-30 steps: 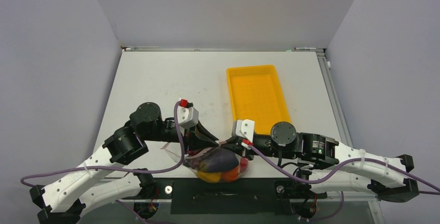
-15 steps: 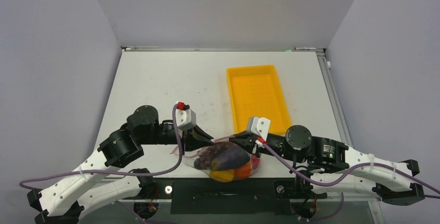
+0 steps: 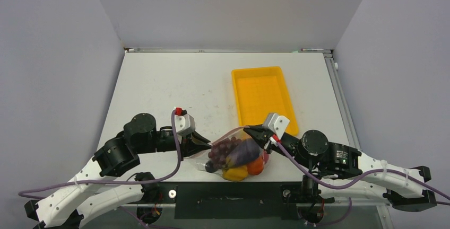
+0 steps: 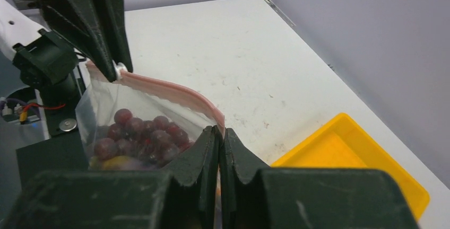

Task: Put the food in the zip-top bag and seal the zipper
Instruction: Zip the zipper food storage bag at the center of the board.

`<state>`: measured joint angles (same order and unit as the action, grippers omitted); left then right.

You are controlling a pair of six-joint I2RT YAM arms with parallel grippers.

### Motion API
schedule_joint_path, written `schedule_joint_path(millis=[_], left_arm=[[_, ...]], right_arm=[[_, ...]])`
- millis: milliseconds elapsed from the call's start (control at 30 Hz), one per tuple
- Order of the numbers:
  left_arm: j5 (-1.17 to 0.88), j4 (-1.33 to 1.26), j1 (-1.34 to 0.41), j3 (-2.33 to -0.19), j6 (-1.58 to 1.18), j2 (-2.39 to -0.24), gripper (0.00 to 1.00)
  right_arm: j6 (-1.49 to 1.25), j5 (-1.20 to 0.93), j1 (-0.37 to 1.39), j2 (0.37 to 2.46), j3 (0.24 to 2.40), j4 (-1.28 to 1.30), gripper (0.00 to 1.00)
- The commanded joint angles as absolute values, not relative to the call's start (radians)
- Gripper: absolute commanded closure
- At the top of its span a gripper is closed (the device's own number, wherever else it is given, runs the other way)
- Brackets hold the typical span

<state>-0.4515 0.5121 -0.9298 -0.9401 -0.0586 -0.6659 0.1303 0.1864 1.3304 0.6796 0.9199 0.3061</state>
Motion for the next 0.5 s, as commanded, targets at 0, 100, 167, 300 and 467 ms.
schedule_joint_path(millis=[0, 100, 167, 300, 467], left_arm=[[-0.419, 0.594, -0.931, -0.936, -0.072, -0.633, 1.00], [-0.390, 0.597, -0.931, -0.929, -0.084, -0.622, 1.00], [-0.371, 0.599, -0.931, -0.928, -0.094, -0.620, 1.00], [-0.331, 0.603, -0.931, -0.927, -0.111, -0.620, 1.00], [-0.296, 0.610, -0.931, -0.928, -0.120, -0.625, 1.00]], right_arm=[[0.194, 0.438, 1.327, 0.650, 0.933, 0.136, 0.95], [0.217, 0.526, 1.326, 0.652, 0.921, 0.103, 0.95], [0.230, 0.574, 1.326, 0.652, 0.917, 0.078, 0.95], [0.271, 0.678, 1.327, 0.656, 0.910, 0.032, 0.95], [0.308, 0.768, 1.326, 0.659, 0.890, -0.043, 0.95]])
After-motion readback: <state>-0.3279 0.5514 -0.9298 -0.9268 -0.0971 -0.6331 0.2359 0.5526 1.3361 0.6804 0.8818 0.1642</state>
